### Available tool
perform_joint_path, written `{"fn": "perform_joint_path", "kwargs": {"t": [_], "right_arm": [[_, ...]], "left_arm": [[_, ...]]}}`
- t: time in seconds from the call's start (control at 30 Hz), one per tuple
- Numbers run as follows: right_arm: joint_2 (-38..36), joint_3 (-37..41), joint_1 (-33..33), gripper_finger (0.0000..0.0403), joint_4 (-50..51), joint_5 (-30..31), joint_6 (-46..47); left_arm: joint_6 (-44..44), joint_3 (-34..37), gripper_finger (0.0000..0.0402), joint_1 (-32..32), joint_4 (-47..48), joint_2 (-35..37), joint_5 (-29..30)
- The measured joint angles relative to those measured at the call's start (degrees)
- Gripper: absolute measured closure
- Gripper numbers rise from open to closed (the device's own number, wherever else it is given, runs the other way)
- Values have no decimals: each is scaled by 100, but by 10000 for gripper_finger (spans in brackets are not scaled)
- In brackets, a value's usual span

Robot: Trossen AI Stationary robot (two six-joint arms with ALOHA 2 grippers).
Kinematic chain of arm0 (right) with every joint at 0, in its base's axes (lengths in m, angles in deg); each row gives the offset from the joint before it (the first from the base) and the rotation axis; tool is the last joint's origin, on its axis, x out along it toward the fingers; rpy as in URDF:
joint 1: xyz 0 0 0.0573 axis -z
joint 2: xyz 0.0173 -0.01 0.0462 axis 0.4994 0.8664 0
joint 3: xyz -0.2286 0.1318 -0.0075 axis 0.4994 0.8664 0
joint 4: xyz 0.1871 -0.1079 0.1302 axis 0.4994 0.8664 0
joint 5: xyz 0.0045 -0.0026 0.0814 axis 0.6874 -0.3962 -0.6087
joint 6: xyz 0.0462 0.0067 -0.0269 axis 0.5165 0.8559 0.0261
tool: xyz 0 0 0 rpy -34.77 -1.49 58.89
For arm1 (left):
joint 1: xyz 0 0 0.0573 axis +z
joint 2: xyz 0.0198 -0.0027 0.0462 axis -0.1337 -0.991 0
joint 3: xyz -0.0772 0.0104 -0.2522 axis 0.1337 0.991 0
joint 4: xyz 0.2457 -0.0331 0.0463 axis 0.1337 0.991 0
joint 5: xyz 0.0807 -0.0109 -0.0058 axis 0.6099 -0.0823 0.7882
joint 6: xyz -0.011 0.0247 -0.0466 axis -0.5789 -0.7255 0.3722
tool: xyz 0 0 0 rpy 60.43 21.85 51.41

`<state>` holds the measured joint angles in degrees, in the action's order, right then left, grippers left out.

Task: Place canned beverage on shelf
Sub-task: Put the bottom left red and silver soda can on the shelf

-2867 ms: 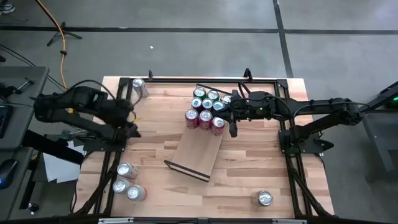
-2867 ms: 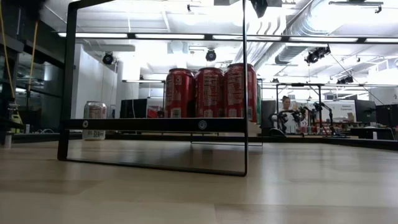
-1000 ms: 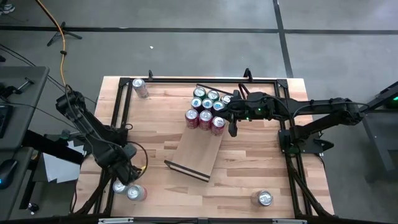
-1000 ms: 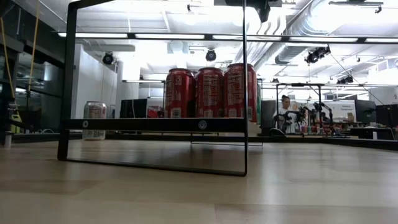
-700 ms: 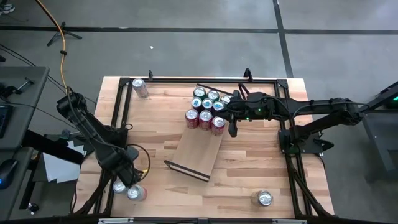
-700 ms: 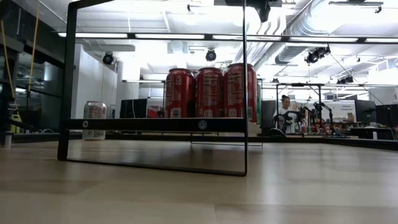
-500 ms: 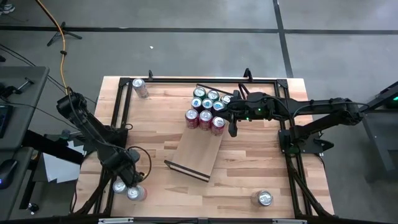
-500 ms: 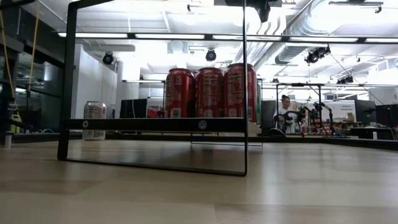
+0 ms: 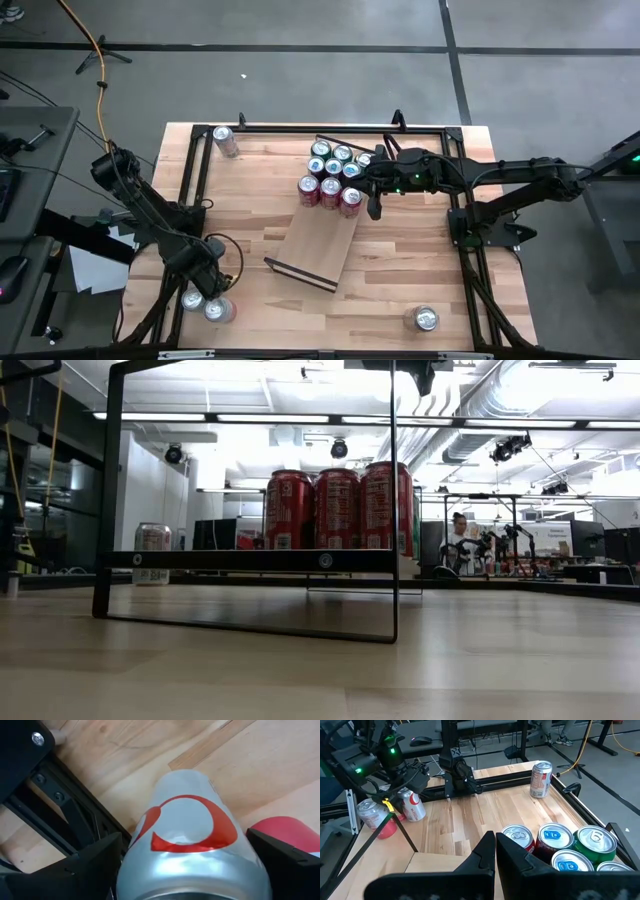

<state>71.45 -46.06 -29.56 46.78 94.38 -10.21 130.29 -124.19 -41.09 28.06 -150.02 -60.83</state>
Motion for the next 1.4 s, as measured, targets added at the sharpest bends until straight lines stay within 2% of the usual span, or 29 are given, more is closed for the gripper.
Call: {"fn": "perform_joint_path", "kwargs": {"t": [0.13, 0.23, 0.53, 0.8, 1.07, 1.23, 1.4], "right_arm": [[0, 0, 0, 403, 0, 4, 0], [0, 0, 0, 403, 0, 15, 0], [0, 0, 0, 403, 22, 13, 0], [0, 0, 0, 403, 22, 11, 0], [0, 0, 0, 403, 24, 9, 0], [0, 0, 0, 403, 22, -7, 0], [0, 0, 0, 403, 20, -4, -2]], "left_arm": [[0, 2, 56, 0, 0, 50, -43], [2, 2, 73, 0, 9, 133, -96], [7, 2, 175, 0, 59, 346, -186], [9, 4, 175, 4, 357, 612, -186], [20, 4, 174, 231, 618, 1295, -159], [-25, -71, 174, 549, 712, 1870, 268], [-403, -514, 174, 1109, 1028, 2346, 882]]}}
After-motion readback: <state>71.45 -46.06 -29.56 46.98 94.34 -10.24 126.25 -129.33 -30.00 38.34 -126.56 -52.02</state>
